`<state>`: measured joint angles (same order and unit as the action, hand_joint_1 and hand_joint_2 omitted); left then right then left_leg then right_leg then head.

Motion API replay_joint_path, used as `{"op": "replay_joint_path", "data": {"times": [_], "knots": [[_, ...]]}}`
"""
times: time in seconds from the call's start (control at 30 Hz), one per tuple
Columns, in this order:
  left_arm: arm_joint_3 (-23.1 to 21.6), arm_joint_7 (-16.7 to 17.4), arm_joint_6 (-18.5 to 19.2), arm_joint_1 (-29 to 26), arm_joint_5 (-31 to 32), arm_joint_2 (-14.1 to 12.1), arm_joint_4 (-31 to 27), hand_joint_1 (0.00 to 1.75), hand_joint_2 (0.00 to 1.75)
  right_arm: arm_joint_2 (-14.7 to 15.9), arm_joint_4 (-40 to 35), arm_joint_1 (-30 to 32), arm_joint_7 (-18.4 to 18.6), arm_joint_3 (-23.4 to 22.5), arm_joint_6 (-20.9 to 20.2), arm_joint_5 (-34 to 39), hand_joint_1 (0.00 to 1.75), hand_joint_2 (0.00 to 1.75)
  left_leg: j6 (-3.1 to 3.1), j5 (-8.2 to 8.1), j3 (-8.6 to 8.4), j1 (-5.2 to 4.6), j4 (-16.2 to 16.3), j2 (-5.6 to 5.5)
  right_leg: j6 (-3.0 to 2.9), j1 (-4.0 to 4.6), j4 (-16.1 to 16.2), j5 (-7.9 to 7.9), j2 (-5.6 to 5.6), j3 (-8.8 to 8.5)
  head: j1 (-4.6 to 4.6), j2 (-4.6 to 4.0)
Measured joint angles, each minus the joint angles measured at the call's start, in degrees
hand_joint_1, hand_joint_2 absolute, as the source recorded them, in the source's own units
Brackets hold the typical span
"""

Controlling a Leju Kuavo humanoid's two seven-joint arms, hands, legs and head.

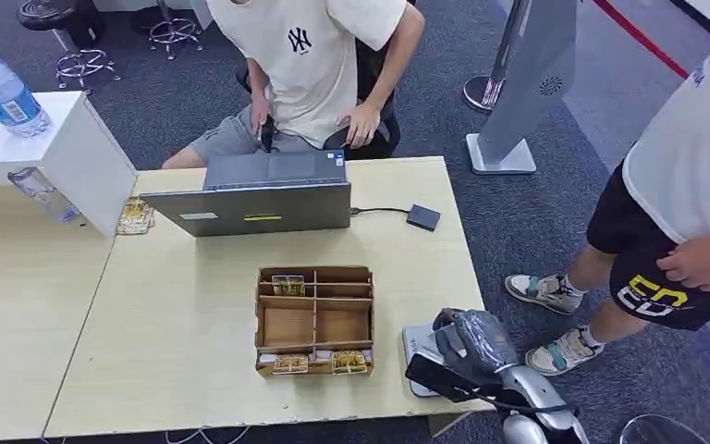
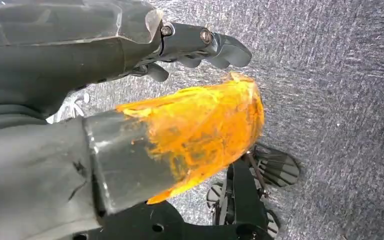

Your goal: Pass the card to the sensor for recognition and then transmit it.

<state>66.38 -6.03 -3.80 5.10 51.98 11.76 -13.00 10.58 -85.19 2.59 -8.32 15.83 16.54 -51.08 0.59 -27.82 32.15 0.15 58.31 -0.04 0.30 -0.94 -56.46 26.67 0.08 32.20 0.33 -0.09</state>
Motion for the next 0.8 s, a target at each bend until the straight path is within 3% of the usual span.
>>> {"op": "replay_joint_path", "data": {"times": [0.5,0.8], "knots": [[0.0,0.3,-0.3,0.0,3.2,0.5,0.0,0.0,0.0,-5.9,-10.3,1.9,-4.9,-3.2,12.2,-3.4,1.75,1.75,-0.01,-0.02,0.02,0.01,0.0,0.02,0.0,0.0,0.0,0.01,0.02,0.01,0.0,0.0],[-0.7,1.1,0.7,0.2,6.7,0.4,0.0,0.0,0.0,-10.6,-10.1,-5.4,-4.9,1.9,20.5,-12.0,1.75,1.75,-0.03,0.03,-0.01,0.02,0.0,0.04,-0.01,0.01,-0.1,0.0,0.04,0.0,-0.02,0.0]]}}
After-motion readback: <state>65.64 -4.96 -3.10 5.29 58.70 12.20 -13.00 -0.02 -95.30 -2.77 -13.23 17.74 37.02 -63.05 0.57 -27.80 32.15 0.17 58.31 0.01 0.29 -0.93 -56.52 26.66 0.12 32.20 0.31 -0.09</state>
